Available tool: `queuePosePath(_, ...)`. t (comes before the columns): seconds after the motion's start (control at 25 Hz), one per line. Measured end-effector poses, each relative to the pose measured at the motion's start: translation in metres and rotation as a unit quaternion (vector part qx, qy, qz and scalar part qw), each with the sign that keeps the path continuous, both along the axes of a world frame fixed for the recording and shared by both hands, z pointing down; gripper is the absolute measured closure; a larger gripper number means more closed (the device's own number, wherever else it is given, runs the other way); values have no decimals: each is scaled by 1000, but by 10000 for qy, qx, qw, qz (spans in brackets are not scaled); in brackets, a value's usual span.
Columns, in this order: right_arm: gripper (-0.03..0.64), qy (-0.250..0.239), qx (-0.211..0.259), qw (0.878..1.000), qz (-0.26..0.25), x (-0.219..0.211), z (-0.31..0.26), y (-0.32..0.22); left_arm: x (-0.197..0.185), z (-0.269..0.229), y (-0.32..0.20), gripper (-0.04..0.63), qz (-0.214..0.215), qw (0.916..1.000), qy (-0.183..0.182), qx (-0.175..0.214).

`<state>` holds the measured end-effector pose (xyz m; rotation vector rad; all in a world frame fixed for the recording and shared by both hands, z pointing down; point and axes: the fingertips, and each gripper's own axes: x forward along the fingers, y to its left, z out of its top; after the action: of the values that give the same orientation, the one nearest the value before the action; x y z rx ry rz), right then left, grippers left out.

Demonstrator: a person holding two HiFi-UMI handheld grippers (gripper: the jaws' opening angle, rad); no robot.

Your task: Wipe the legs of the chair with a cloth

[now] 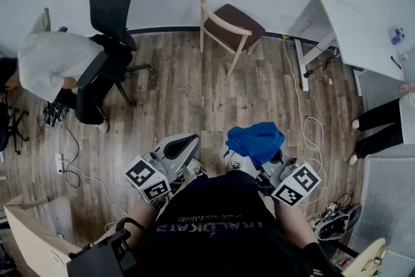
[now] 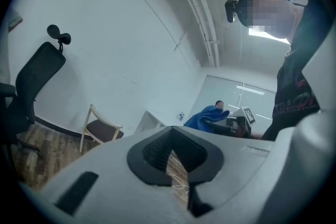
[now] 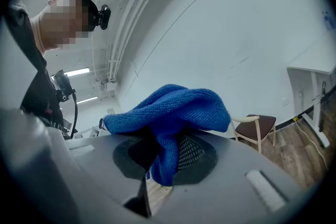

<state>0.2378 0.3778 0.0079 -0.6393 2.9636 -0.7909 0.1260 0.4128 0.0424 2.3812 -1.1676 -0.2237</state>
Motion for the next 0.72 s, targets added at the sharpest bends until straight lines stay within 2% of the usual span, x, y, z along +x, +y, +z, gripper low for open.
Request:
queuePosePath(0.36,551,259,-26,9996,-123,-34,10,-9,-37,7,-2,598,-193,9998,65,1)
queuePosePath(0.52,552,314,-115,9994,-61,-37,18,-35,-52,11,-15,598,-334,9994,-100,-9)
queuePosePath(0.72,552,250,-267,9993,-92,-47,33,-88,-67,25,-46,598,-574,9980,-146,-241)
